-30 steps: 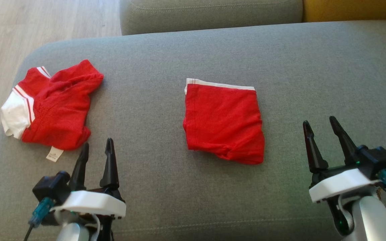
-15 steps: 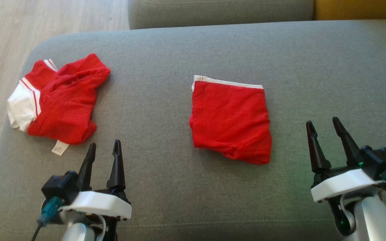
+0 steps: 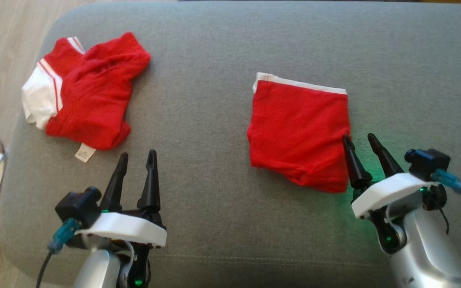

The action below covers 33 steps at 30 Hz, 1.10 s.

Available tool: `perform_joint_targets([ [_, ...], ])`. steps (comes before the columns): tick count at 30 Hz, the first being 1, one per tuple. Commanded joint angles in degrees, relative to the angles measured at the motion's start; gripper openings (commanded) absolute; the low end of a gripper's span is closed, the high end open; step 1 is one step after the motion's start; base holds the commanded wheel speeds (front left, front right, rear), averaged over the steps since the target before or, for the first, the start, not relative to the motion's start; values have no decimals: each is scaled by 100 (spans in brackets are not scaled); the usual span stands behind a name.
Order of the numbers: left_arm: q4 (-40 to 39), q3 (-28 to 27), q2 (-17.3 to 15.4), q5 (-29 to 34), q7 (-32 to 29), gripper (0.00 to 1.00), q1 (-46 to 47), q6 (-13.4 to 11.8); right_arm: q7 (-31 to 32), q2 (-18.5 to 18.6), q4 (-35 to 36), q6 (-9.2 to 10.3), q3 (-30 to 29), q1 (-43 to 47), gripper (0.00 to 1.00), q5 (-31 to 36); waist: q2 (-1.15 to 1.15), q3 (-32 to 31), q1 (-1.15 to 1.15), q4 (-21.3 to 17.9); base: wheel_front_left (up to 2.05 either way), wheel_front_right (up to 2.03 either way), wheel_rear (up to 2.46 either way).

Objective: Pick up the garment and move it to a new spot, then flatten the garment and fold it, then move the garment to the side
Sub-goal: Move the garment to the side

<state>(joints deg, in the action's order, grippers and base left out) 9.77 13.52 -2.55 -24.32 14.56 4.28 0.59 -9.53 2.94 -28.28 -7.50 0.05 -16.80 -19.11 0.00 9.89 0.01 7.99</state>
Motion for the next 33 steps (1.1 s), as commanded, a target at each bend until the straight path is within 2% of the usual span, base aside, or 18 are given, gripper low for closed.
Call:
perform_joint_targets([
  [1,-132,-147,-32,-5,44,100,206,24,28,-6,49,1,96,-185,100,-88,0,76,-1,92,0,0,0],
  [7,-86,-118,-32,36,44,100,256,33,354,-6,-792,1,-95,-657,100,-607,0,172,-1,242,0,0,0],
  [13,-57,-121,-32,79,44,100,281,40,383,3,-1229,1,33,-951,100,-842,0,220,-1,311,0,0,0],
  [14,-52,-115,-32,94,44,100,287,42,355,44,-1278,1,99,-982,94,-785,0,223,-1,317,0,0,0],
  [15,-49,-108,-32,111,44,100,292,46,297,116,-1335,1,185,-1009,39,-653,0,227,-1,321,0,0,0],
  [16,-44,-102,-32,126,44,100,295,50,228,173,-1392,1,273,-1033,0,-515,0,227,-1,321,0,0,0],
  [25,-6,-40,-32,267,44,100,288,127,-195,359,-1848,1,721,-1302,0,41,0,129,-1,133,0,0,0],
  [33,-135,4,-32,493,44,100,410,216,-287,719,-1917,1,1167,-1707,0,542,0,261,-1,-390,0,0,0],
])
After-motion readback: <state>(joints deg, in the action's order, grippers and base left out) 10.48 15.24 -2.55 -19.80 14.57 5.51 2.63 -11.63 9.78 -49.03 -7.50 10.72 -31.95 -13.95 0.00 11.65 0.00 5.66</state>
